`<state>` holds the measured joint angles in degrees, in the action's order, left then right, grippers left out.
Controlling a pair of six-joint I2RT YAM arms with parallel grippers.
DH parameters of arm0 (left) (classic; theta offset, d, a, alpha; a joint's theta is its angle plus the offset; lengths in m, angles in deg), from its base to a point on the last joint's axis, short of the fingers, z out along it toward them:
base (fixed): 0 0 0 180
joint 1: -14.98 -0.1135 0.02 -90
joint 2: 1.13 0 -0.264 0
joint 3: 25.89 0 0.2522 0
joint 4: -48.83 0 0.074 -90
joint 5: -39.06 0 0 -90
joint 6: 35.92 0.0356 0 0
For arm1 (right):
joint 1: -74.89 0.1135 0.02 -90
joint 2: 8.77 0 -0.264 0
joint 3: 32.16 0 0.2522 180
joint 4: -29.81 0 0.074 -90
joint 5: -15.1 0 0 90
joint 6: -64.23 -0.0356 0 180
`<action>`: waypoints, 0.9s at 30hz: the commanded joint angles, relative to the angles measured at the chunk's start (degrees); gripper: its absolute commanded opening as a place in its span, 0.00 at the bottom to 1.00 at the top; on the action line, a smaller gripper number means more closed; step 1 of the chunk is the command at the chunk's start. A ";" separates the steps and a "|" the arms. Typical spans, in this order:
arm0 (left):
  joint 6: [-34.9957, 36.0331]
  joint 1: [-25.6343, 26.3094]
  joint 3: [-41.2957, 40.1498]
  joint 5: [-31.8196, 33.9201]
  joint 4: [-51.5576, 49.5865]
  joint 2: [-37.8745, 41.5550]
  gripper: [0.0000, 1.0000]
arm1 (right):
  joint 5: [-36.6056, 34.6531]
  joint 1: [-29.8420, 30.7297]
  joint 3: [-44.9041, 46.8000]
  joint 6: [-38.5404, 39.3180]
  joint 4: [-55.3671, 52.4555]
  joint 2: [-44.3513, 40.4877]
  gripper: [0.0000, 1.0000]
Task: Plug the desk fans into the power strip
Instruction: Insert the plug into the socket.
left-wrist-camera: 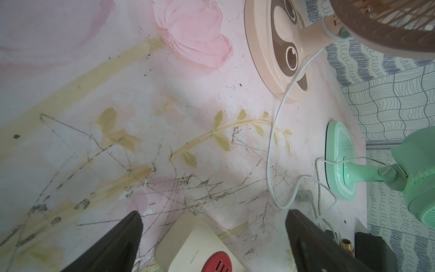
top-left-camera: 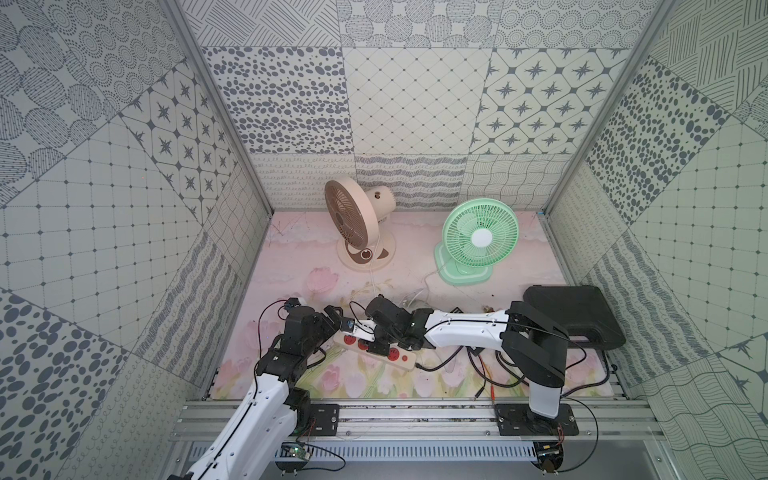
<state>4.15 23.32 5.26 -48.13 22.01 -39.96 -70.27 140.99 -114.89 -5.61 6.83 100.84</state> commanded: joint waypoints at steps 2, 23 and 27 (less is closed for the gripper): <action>-0.79 -1.46 0.39 -0.41 0.97 -1.05 0.99 | -2.92 0.51 5.00 0.26 -17.62 7.72 0.00; -1.18 -3.09 -0.15 -1.04 -0.46 1.84 0.99 | 0.86 -0.45 6.28 -8.29 -18.26 8.48 0.00; -1.22 -3.00 -0.16 -1.00 -0.18 1.84 0.99 | -0.22 0.60 6.80 -10.95 -18.22 7.56 0.00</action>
<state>2.99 20.50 5.26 -48.16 21.71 -38.19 -69.88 140.66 -114.38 -13.17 7.93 101.45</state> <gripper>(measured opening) 0.995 0.191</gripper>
